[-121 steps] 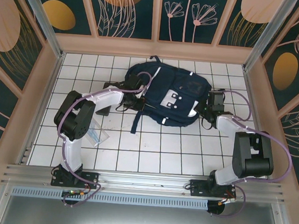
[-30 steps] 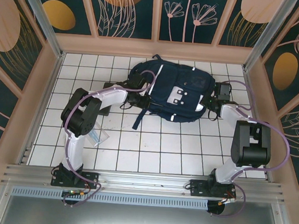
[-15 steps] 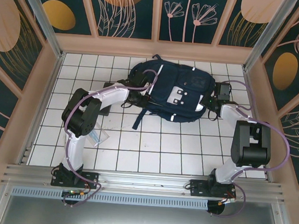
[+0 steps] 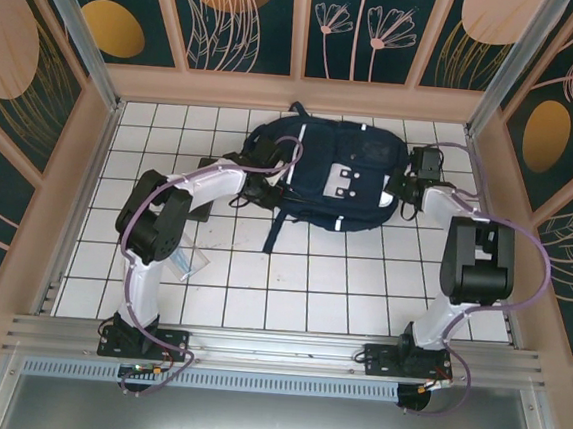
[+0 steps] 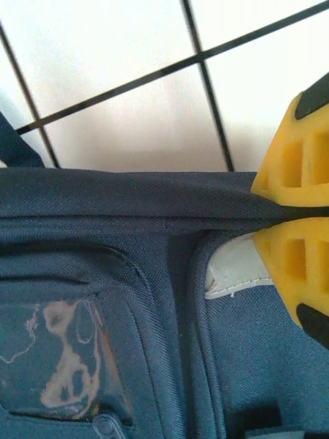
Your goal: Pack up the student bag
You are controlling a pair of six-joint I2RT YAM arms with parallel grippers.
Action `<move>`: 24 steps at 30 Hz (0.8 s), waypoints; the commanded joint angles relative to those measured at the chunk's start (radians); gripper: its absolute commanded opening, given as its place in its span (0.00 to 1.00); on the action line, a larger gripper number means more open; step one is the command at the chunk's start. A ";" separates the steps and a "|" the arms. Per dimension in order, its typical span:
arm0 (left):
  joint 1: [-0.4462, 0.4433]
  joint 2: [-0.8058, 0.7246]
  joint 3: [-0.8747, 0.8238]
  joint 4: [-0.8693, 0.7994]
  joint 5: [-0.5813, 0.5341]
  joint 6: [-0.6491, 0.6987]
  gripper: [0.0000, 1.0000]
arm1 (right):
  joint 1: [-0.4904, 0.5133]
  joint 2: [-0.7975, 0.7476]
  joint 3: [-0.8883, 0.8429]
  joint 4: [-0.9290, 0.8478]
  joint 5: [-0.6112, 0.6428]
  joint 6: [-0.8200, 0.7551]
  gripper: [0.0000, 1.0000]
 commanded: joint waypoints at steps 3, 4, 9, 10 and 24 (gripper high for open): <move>-0.014 -0.070 -0.043 -0.077 0.154 -0.092 0.00 | -0.061 0.069 0.187 0.023 0.147 -0.005 0.09; -0.027 -0.066 -0.025 -0.069 0.176 -0.113 0.00 | -0.061 0.064 0.204 0.009 0.131 0.003 0.18; -0.076 -0.001 0.109 -0.064 0.267 -0.211 0.00 | -0.047 -0.094 0.134 -0.027 0.087 0.073 0.67; -0.084 0.012 0.129 -0.058 0.287 -0.228 0.00 | -0.044 -0.137 0.098 -0.030 0.051 0.090 0.74; -0.162 0.011 0.188 0.077 0.338 -0.385 0.00 | 0.147 -0.693 -0.517 0.172 -0.245 0.722 0.79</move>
